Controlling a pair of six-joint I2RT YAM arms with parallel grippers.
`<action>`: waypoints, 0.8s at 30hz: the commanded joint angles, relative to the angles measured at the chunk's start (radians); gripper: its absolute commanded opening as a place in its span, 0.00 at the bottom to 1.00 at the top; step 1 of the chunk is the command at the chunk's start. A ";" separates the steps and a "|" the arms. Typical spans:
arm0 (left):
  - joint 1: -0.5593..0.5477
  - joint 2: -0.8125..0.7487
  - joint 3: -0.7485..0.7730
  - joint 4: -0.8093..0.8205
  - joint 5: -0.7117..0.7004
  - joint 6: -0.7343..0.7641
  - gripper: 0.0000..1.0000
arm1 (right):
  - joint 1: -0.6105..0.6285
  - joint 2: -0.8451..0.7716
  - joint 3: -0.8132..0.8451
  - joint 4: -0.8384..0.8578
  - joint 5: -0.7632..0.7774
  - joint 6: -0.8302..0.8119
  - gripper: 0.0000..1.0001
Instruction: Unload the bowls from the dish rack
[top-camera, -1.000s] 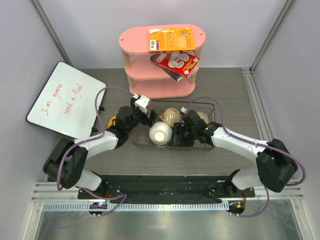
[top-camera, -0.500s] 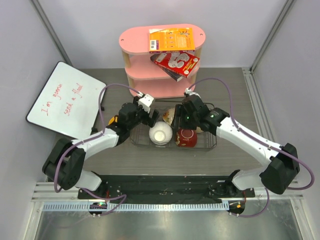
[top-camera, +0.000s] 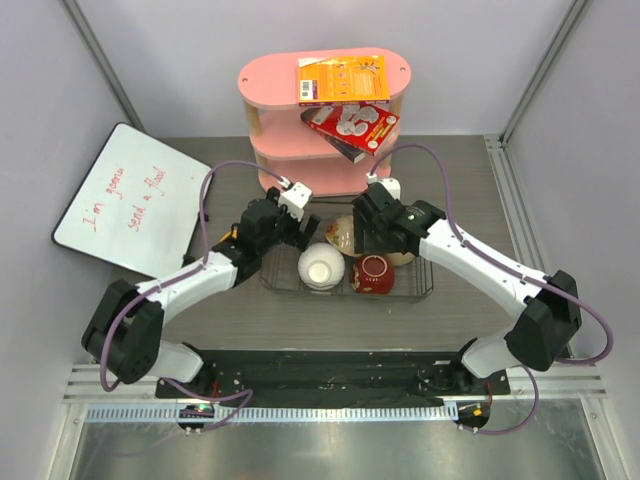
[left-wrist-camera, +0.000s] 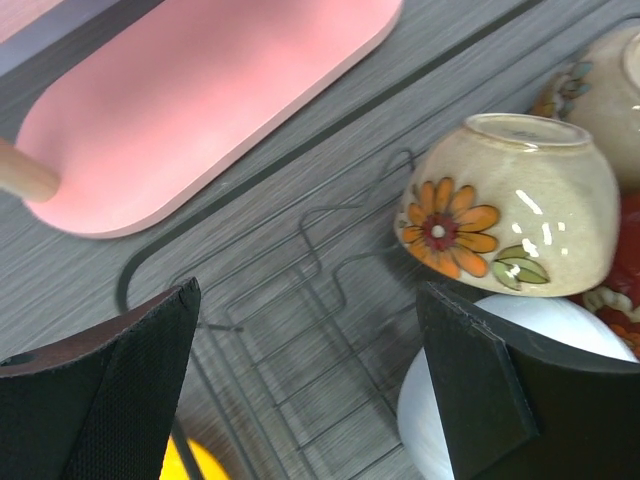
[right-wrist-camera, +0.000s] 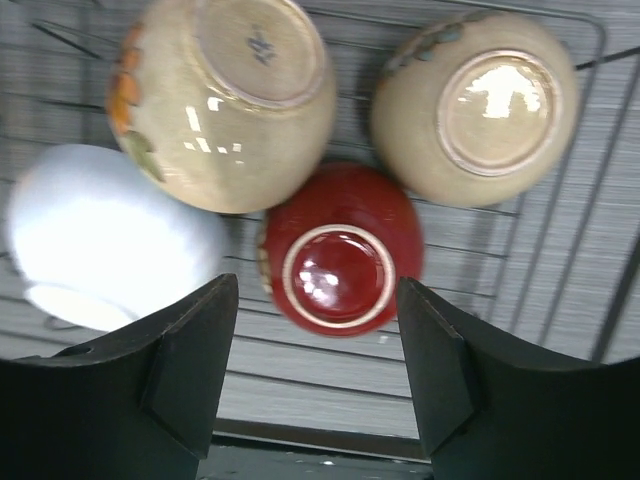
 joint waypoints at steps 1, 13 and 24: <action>-0.004 -0.027 0.055 -0.037 -0.082 0.015 0.89 | 0.022 0.001 0.019 -0.054 0.126 -0.071 0.71; 0.027 0.006 0.146 -0.158 -0.135 -0.050 0.91 | 0.193 0.099 -0.007 -0.036 0.340 -0.114 0.80; 0.028 -0.002 0.139 -0.152 -0.189 -0.054 0.90 | 0.221 0.216 -0.052 0.035 0.471 -0.109 0.83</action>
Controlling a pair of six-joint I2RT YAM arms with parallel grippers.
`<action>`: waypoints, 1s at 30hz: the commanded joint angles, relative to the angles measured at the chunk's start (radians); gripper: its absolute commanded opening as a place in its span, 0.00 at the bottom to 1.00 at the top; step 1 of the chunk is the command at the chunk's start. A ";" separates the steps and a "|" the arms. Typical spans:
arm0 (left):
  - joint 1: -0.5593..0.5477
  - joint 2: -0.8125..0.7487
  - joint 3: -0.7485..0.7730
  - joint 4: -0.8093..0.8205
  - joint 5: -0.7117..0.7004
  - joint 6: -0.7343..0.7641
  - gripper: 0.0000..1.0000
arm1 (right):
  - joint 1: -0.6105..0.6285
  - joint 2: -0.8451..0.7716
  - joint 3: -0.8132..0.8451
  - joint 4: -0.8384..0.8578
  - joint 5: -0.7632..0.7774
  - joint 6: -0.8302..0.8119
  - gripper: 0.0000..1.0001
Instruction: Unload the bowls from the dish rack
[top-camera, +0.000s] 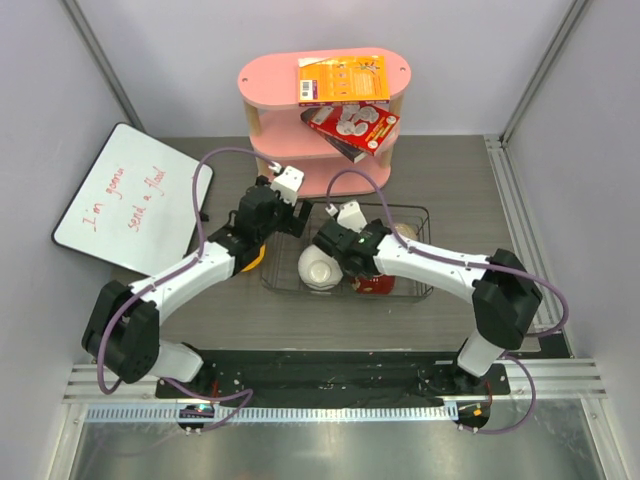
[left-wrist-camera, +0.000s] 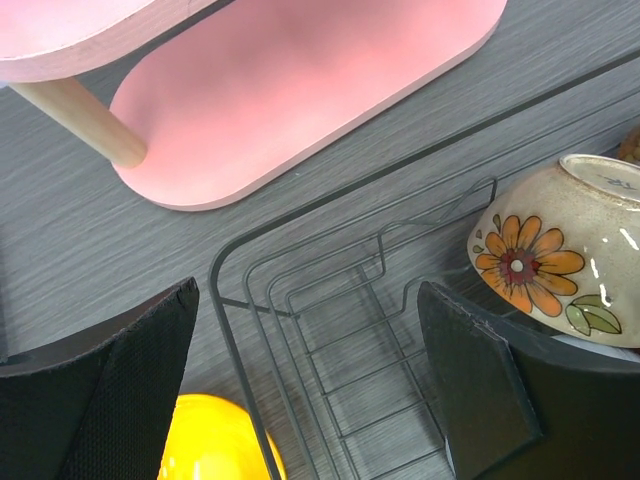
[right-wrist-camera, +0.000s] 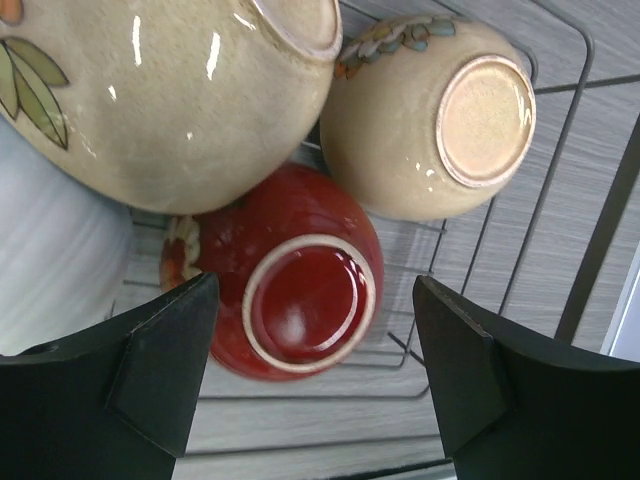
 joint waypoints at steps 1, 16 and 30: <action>0.002 0.004 0.024 0.004 -0.048 -0.016 0.90 | 0.017 0.044 -0.014 0.075 0.105 -0.011 0.83; 0.002 0.000 0.020 0.010 -0.066 -0.021 0.90 | 0.020 0.182 0.057 0.207 0.260 -0.185 0.83; 0.002 -0.008 0.026 0.008 -0.060 -0.027 0.89 | 0.024 0.099 -0.050 0.497 0.280 -0.409 0.75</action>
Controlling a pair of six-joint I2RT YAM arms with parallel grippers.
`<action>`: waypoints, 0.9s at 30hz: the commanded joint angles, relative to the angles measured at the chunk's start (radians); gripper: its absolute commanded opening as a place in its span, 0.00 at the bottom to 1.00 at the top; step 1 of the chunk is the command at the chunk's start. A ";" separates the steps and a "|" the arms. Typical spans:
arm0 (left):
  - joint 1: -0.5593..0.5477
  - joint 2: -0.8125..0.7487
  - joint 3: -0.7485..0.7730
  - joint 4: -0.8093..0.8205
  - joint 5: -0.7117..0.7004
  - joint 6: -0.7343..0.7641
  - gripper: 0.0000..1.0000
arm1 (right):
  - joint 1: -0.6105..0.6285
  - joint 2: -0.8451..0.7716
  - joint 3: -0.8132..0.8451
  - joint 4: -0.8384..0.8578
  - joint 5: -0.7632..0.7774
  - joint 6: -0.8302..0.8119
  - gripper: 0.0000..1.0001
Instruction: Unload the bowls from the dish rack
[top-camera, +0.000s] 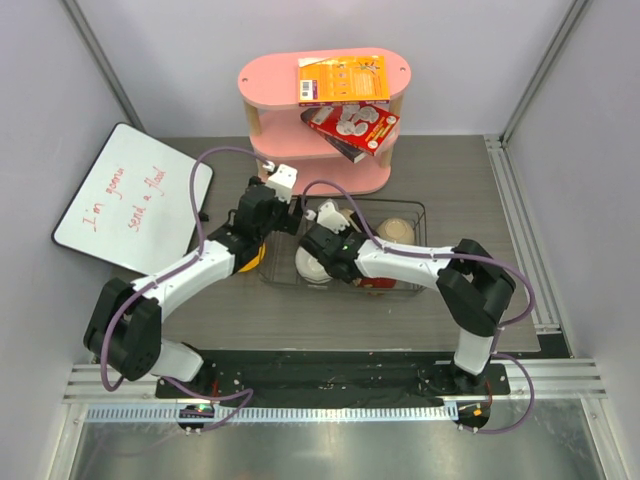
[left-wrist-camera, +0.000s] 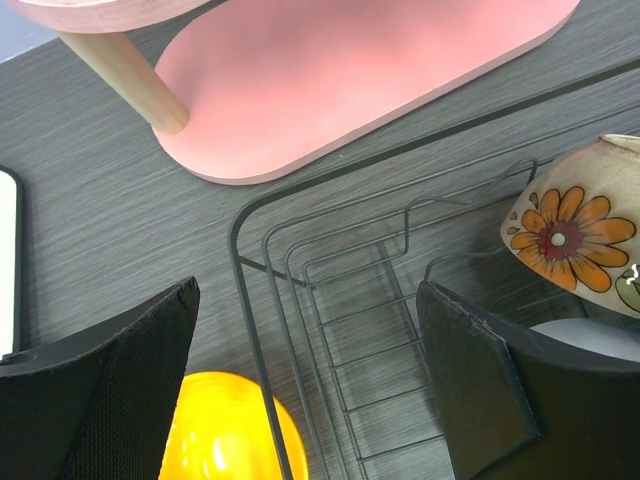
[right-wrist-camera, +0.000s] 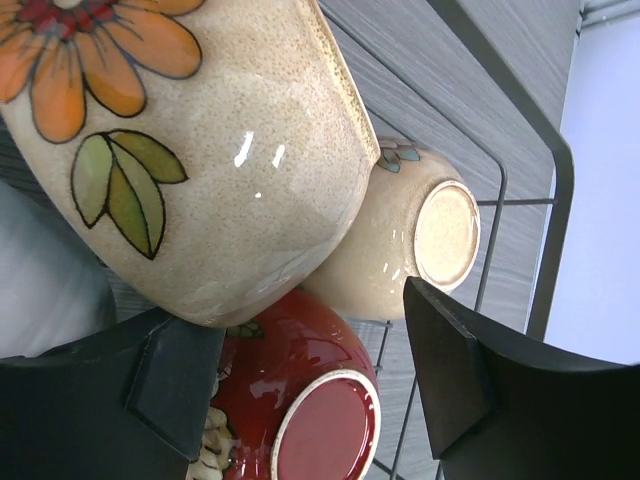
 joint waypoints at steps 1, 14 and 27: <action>-0.013 -0.027 0.027 0.024 0.031 -0.004 0.90 | 0.009 -0.071 -0.035 0.182 0.027 -0.111 0.75; -0.013 -0.027 0.030 0.019 0.043 -0.009 0.89 | -0.008 -0.019 -0.029 0.275 0.105 -0.234 0.48; -0.013 -0.024 0.038 0.013 0.065 -0.018 0.89 | -0.026 0.010 -0.005 0.243 0.030 -0.208 0.01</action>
